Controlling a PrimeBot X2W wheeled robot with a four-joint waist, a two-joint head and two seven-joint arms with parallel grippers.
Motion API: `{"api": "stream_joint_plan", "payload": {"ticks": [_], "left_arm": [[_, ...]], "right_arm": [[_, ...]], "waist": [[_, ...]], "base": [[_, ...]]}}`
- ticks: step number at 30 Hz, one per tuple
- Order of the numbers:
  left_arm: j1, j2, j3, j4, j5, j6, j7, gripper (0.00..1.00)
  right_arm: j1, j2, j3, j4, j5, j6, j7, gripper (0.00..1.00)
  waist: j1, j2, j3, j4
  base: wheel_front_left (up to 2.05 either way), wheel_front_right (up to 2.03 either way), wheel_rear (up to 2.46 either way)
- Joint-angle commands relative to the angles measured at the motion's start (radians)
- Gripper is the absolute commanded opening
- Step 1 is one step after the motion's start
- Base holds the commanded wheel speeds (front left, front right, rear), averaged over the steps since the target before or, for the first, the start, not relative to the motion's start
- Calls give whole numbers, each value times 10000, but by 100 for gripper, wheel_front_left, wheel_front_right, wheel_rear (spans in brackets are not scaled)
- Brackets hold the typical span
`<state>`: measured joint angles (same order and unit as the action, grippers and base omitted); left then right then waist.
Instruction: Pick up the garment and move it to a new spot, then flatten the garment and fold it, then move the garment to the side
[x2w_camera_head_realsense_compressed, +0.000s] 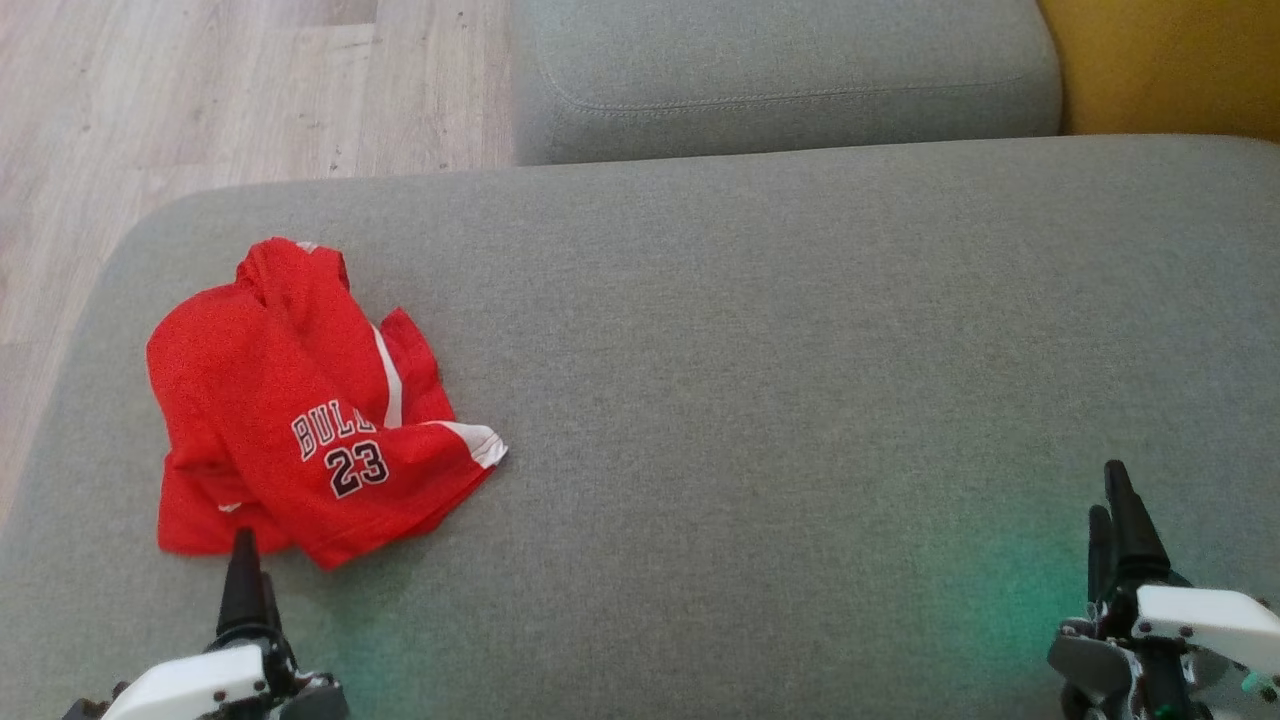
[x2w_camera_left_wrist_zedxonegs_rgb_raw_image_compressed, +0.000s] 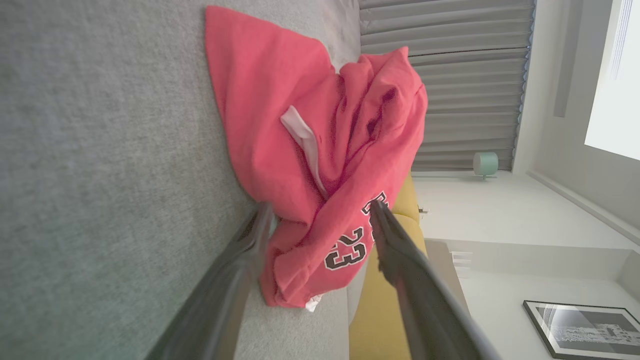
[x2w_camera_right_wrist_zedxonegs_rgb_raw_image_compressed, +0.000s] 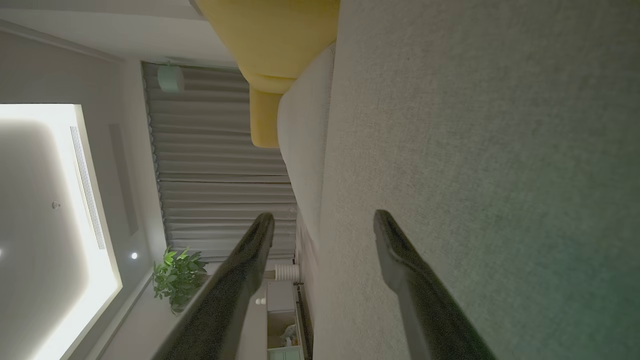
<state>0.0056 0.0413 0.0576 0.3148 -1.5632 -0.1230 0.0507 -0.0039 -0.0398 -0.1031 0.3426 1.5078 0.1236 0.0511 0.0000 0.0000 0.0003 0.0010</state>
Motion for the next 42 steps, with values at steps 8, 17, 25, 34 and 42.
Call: {"api": "stream_joint_plan", "payload": {"ticks": [8, 17, 25, 34, 42], "left_arm": [[-334, 46, 103, -736, 840, 45, -273, 100], [-429, 50, 37, -1479, 2208, 382, -539, 100], [-537, 53, -443, -2298, 3997, 879, -777, 100], [-590, 57, -1198, -2702, 5867, 1022, -1044, 100], [-640, 61, -1772, -2692, 7279, 834, -1280, 100]], "right_arm": [[-531, -42, 32, -652, -1367, 40, -292, 100], [-549, -48, 244, -1403, -3424, 43, -557, 100], [-589, -53, 466, -1830, -5065, 46, -793, 100], [-627, -59, 804, -2186, -6657, 48, -1058, 100], [-645, -64, 1094, -2434, -8064, 51, -1294, 100]], "waist": [[0, 0, 5, -6], [0, 0, 80, 2], [0, 0, 152, -3], [0, 0, 168, -34], [0, 0, 187, -31]], "base": [[0, 0, 0], [0, 0, 0], [0, 0, 0], [0, 0, 0], [0, 0, 0]]}}
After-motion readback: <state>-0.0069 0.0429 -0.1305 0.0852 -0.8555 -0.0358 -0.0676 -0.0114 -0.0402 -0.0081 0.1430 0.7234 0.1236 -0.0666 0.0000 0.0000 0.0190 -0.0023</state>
